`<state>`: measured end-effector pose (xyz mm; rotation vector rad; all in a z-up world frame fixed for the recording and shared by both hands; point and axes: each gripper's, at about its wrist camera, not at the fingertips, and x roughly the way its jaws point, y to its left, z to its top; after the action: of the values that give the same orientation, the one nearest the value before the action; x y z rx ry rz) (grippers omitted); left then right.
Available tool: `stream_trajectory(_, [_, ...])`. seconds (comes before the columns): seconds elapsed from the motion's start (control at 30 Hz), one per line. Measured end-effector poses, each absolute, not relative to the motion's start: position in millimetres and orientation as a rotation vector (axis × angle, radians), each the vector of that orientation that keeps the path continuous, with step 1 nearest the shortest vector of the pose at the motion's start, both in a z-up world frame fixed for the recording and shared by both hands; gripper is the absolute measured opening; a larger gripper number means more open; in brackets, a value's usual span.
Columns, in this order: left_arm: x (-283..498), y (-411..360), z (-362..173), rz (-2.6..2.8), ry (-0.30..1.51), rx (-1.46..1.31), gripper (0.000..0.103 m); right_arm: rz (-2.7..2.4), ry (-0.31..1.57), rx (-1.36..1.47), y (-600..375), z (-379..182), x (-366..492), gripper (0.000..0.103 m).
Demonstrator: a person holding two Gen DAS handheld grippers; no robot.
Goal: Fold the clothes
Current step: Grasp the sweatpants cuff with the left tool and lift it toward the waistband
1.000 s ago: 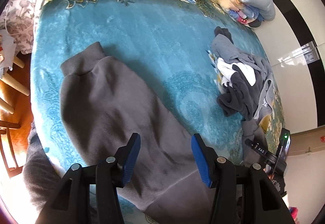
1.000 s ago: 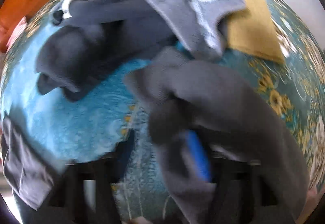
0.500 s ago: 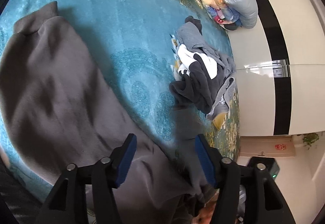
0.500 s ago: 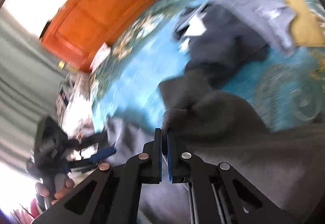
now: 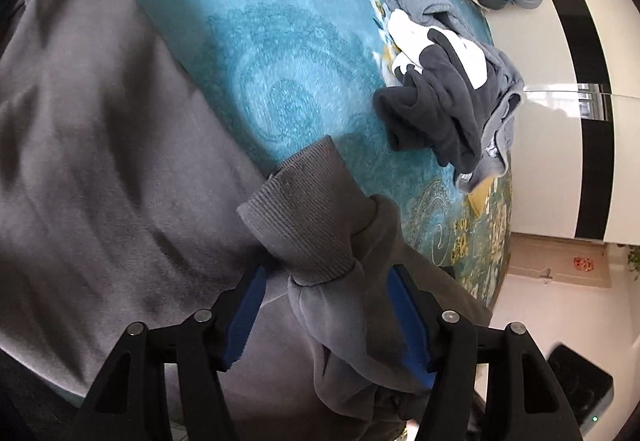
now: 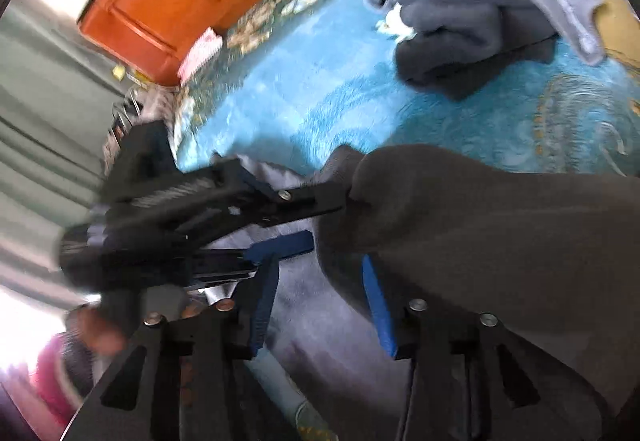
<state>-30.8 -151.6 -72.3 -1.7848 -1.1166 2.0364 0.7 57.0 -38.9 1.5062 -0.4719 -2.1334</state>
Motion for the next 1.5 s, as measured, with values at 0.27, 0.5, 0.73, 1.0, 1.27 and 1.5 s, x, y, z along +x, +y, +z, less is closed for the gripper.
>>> stream_trajectory(0.27, [-57,-157,-30,2.260,-0.911,-1.666,0.018,-2.454,-0.591,1.481,183,9,42,0.050])
stream_trajectory(0.5, [-81,-166,10,2.449,-0.724,-1.540,0.017,-2.705,-0.808,1.564,297,12,77,0.050])
stream_trajectory(0.73, [-134,-245,69,2.780,-0.565,-1.394,0.017,-2.713,-0.976,1.759,335,-41,92,0.050])
stream_trajectory(1.0, [-172,-272,53,2.874,-0.329,-1.486,0.017,-2.695,-1.139,1.826,352,-73,103,0.050])
stream_trajectory(1.27, [-190,-268,43,2.854,-0.308,-1.509,0.017,-2.626,-1.279,1.714,362,-74,83,0.050])
stream_trajectory(1.5, [-200,-273,29,2.822,-0.330,-1.563,0.017,-2.535,-1.344,1.706,365,-81,78,0.001])
